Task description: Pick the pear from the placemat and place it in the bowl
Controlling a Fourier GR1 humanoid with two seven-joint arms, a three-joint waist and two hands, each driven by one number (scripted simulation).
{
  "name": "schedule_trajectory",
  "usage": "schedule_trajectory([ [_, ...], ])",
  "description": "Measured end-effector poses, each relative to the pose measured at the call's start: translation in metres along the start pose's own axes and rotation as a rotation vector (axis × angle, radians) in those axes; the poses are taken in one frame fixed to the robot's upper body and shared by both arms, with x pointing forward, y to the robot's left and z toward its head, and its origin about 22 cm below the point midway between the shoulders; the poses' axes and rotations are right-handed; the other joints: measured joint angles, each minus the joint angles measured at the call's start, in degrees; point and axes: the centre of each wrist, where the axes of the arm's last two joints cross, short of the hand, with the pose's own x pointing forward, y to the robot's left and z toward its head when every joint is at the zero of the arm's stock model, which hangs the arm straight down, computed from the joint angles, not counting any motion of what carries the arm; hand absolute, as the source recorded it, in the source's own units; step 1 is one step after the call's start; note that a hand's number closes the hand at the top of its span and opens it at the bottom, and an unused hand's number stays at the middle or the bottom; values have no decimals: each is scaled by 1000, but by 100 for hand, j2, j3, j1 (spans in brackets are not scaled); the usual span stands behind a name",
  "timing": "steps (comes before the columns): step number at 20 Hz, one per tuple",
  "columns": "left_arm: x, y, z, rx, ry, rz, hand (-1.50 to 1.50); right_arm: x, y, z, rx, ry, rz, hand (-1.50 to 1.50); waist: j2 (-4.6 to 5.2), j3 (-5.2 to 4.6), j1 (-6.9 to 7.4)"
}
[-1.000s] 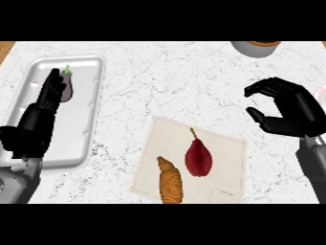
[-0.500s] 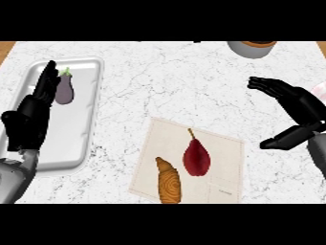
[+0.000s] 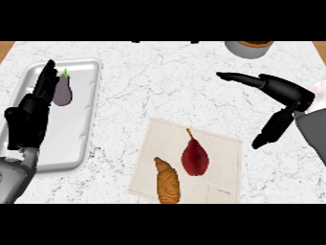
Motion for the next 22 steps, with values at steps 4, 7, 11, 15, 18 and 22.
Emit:
schedule_trajectory([
  [4, 0, 6, 1, 8, 2, -1, 0, 15, 4, -27, 122, 33, 65, -150, -10, -2, -24],
  [7, 0, 5, 4, 6, 2, -5, 0, 23, 15, -45, 198, 46, 88, -150, -14, -2, -45],
  [11, -3, 0, 6, 7, 6, -6, 0, 30, 35, -61, 296, 67, 124, -150, -15, -1, -73],
  [15, -4, 4, 6, 6, 5, -3, 0, 35, 54, -74, 368, 112, 173, -150, -15, -1, -77],
  [18, -3, 7, 4, 7, 15, -1, 0, 34, 67, -71, 413, 164, 220, -150, -18, -1, -96],
  [22, -7, 2, 4, 15, 11, -6, 0, 34, 78, -79, 439, 230, 268, -150, -14, -1, -94],
])
